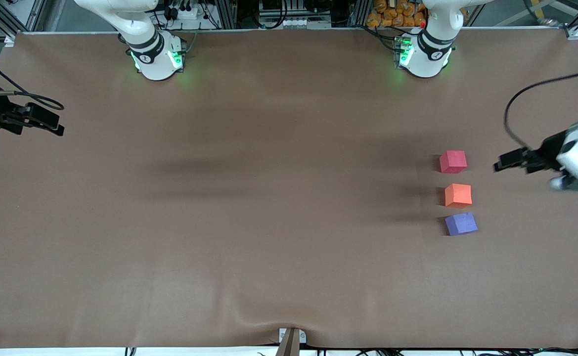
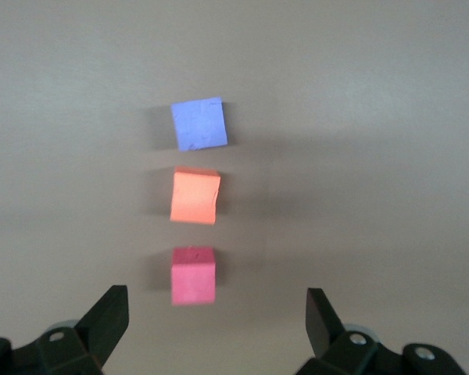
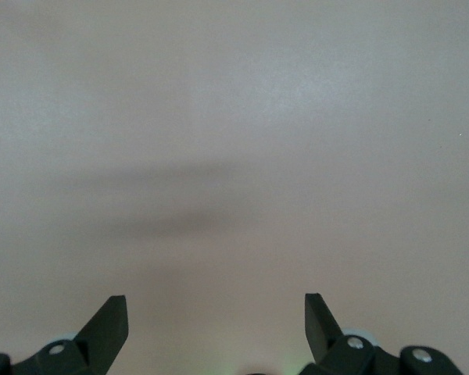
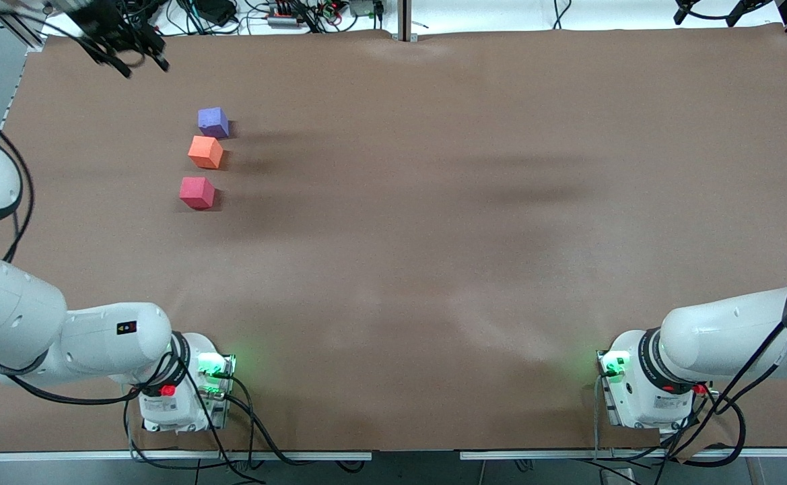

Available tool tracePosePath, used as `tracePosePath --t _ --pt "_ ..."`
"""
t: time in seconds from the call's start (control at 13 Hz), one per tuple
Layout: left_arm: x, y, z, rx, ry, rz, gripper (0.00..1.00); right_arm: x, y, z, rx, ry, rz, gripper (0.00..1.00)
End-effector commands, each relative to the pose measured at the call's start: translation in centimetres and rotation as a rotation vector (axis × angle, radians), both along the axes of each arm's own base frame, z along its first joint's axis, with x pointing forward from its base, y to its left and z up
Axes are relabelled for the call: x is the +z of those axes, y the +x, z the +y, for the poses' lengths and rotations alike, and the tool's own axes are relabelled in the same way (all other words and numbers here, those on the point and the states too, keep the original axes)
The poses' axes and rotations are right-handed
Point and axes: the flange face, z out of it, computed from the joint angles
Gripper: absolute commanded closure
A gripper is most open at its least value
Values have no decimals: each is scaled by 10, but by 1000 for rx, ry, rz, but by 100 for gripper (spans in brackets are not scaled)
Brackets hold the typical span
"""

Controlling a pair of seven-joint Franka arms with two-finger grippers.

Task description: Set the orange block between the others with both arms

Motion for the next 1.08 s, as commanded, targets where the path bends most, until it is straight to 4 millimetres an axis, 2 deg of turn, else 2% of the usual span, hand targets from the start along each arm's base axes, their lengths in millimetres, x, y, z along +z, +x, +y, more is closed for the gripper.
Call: tracePosePath --t 0.0,0.31,0.38,0.54,0.69,0.92,1.0 --pt "66 1 3 -14 47 -4 0 0 0 1 4 15 3 0" --pt "118 -24 -14 36 71 9 0 0 0 2 7 15 5 0" --pt "122 -30 -25 34 75 10 0 0 0 2 7 15 5 0" --pt "115 -34 -51 80 86 39 0 0 0 2 7 15 5 0" --pt "117 -36 -60 65 158 33 0 0 -1 2 7 15 7 0" --pt "125 -54 -57 71 162 7 0 0 0 2 7 15 5 0" --pt "125 -55 -58 69 165 7 0 0 -1 2 7 15 7 0"
